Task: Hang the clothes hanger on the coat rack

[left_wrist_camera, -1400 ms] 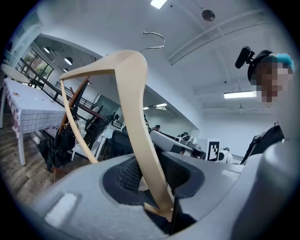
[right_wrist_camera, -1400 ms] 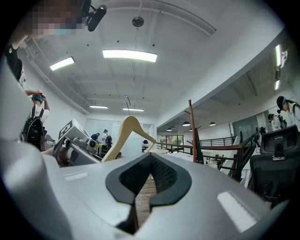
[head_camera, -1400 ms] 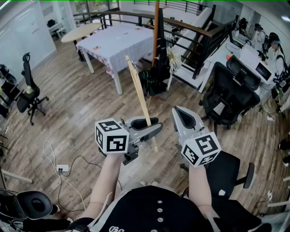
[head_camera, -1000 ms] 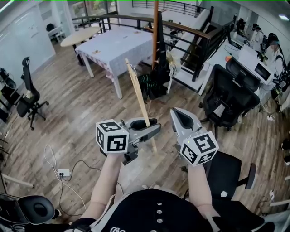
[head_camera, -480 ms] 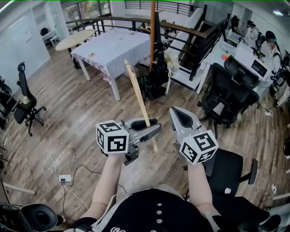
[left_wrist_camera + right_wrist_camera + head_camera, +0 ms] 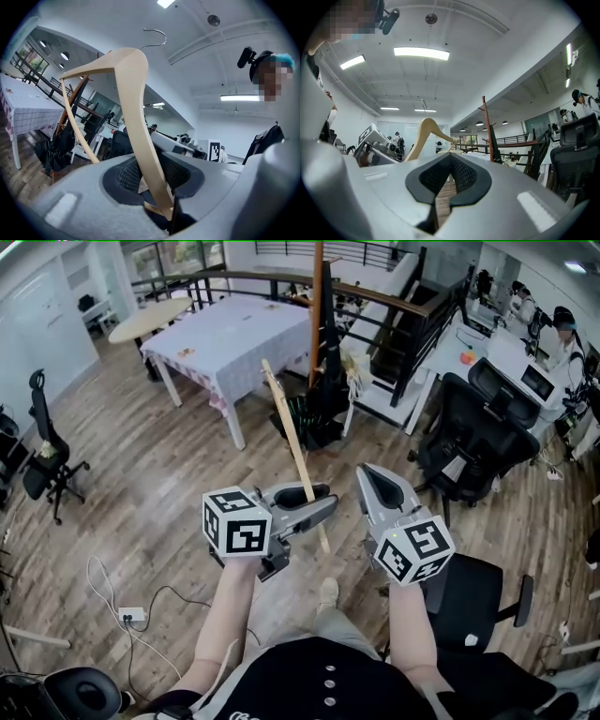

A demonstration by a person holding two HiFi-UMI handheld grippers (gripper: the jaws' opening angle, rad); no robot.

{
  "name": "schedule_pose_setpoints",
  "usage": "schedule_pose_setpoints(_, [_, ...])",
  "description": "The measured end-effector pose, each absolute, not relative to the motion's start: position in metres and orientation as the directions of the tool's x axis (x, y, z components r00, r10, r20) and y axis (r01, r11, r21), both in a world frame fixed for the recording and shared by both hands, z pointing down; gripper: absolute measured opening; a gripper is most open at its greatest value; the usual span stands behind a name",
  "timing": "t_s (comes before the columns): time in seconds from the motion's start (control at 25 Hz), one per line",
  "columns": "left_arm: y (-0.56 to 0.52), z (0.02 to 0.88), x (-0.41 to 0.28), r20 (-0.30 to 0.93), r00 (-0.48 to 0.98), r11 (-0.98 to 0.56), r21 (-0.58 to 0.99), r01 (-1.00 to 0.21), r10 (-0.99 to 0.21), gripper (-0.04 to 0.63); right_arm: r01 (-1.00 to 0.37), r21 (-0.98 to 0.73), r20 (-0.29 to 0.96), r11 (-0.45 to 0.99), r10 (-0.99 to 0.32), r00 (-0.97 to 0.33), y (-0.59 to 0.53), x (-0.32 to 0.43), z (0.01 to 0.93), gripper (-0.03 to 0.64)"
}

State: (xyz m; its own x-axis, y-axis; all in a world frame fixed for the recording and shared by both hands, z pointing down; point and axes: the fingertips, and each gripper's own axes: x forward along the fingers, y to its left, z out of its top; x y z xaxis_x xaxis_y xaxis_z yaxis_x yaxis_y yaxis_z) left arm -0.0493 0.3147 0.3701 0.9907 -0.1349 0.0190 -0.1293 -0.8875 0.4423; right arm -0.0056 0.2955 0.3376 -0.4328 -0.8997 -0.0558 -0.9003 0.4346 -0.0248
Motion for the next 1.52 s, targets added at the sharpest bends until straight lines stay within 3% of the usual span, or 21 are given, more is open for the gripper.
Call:
schedule_pose_setpoints(0.88, [0.123, 0.37, 0.041, -0.019, 0.985, -0.87, 0.472, -0.142, -0.171, 0.123, -0.856, -0.023, -0.077, 0.516, -0.855, -0.513, 0.089, 0.068, 0.331, 0.0])
schedule_pose_setpoints(1.52, [0.066, 0.378, 0.068, 0.003, 0.979, -0.849, 0.497, -0.177, -0.202, 0.123, -0.829, -0.088, -0.053, 0.552, -0.834, -0.55, 0.029, 0.098, 0.345, 0.0])
